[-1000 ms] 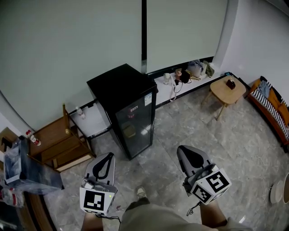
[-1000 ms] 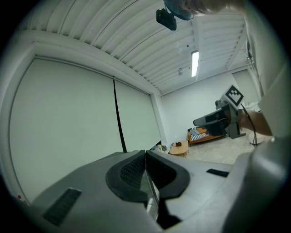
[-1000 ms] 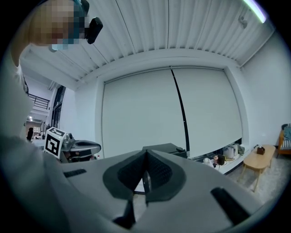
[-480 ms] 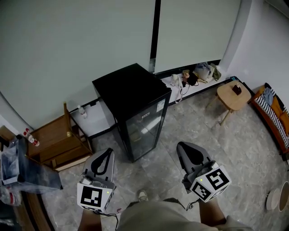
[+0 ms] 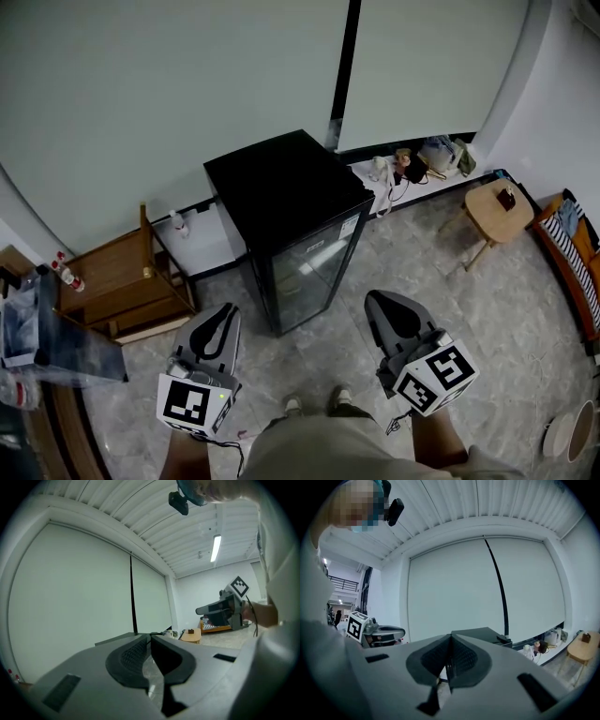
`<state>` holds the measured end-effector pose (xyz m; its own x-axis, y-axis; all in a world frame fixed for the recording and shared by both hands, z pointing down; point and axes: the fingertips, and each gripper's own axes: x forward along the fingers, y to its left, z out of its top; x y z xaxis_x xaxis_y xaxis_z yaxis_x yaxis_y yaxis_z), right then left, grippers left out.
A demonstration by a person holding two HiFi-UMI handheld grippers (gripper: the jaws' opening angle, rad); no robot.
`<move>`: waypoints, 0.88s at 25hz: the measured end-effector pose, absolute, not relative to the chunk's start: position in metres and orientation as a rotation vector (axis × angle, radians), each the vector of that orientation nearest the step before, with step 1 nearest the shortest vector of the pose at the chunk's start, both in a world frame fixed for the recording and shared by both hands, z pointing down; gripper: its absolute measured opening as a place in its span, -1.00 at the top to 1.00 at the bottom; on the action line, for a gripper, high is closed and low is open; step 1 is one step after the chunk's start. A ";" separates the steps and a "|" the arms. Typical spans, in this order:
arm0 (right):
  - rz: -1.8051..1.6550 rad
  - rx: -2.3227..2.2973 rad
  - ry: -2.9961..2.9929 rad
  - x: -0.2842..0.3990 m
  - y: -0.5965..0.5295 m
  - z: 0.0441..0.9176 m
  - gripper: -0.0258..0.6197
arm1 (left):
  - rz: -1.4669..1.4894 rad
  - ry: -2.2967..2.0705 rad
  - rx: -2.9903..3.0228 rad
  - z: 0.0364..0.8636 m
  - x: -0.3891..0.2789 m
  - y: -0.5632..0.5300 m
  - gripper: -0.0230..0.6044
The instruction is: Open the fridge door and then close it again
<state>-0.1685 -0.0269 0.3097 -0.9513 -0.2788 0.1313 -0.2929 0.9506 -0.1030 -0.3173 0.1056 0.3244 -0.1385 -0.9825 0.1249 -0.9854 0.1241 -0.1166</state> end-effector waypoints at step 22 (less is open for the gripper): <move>0.349 0.145 -2.984 -0.222 -0.097 0.339 0.95 | 0.189 -2.312 1.997 0.352 -0.357 0.014 0.34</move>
<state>-0.2224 -0.0966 0.3394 -0.9865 -0.0798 0.1431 -0.1107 0.9686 -0.2226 -0.3575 0.0137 0.3524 -0.1470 -0.9791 0.1409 -0.9889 0.1426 -0.0406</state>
